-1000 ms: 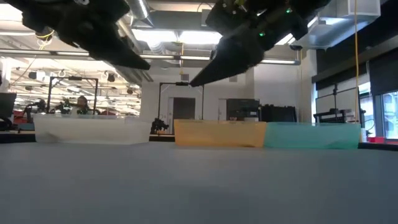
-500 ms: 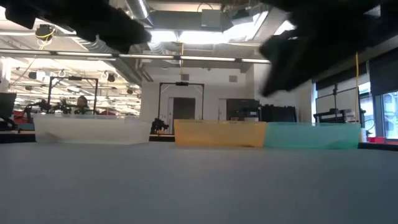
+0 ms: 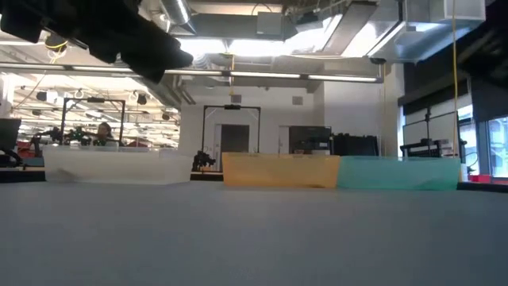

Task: Sort silverware by color (type)
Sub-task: Put the gold spoon into the white bin

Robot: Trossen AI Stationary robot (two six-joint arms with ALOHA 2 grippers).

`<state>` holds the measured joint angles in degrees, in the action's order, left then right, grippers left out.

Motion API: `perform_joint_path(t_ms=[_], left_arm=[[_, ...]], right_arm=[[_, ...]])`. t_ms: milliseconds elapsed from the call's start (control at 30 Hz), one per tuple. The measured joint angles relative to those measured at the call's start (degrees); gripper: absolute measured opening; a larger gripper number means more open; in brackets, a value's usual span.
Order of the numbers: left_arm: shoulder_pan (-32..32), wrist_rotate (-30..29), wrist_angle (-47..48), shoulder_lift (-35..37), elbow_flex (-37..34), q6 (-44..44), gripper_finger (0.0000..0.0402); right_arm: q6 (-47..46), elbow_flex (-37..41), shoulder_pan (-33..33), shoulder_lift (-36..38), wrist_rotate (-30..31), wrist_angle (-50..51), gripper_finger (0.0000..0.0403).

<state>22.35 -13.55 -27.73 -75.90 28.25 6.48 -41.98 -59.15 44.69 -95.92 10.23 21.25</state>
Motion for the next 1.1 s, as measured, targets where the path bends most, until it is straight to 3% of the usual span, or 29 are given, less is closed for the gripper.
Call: perform_joint_path(t_ms=[200, 400, 633, 967, 1100], left_arm=[[0.1, -1.6, -0.1, -0.4, 0.0, 1.0, 0.0118], [0.3, -2.0, -0.1, -0.4, 0.0, 1.1, 0.0118], [0.3, -2.2, -0.2, -0.4, 0.0, 1.1, 0.0118], [0.3, -2.0, -0.2, -0.4, 0.0, 1.1, 0.0118], [0.3, -2.0, -0.2, -0.4, 0.0, 1.1, 0.0118]], right_arm=[[-5.7, 0.0, 5.9, -1.6, 4.6, 0.6, 0.0174], [-5.9, 0.0, 6.9, -5.8, 6.2, 3.7, 0.0174], [-7.5, -0.2, 4.7, -8.3, 2.1, 3.7, 0.0167], [-7.0, -0.1, 4.7, -8.9, 1.7, 4.6, 0.0079], [-3.6, -0.1, 4.9, -9.0, 4.4, 4.8, 0.0045]])
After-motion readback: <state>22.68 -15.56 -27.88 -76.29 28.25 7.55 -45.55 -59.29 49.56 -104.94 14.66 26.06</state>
